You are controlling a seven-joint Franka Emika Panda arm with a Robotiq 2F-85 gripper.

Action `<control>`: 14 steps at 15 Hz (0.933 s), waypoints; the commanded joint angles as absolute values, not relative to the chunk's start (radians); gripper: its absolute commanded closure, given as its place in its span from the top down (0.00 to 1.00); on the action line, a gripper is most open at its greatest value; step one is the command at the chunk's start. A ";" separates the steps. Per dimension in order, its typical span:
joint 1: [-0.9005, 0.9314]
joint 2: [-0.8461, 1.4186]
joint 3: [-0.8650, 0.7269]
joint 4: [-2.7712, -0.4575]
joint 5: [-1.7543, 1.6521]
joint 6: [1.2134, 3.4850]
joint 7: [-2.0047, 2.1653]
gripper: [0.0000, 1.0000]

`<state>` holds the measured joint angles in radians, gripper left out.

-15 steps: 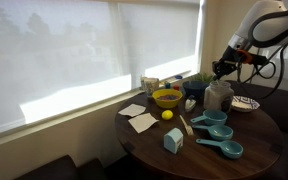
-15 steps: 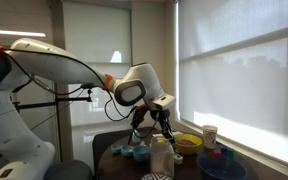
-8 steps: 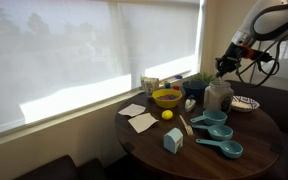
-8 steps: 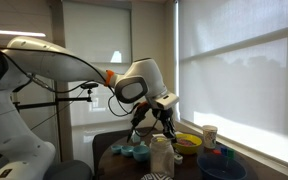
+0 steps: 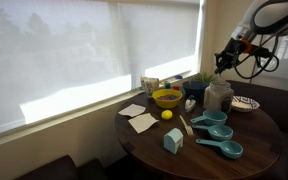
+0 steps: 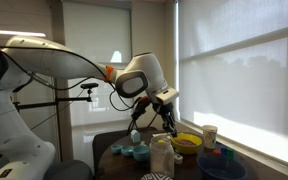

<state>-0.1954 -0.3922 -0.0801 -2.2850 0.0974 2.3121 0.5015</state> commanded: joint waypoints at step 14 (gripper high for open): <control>-0.060 -0.539 0.079 -2.342 0.155 2.205 0.495 0.03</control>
<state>-0.0880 -0.5044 0.0595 -2.3064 0.1229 2.2195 0.5118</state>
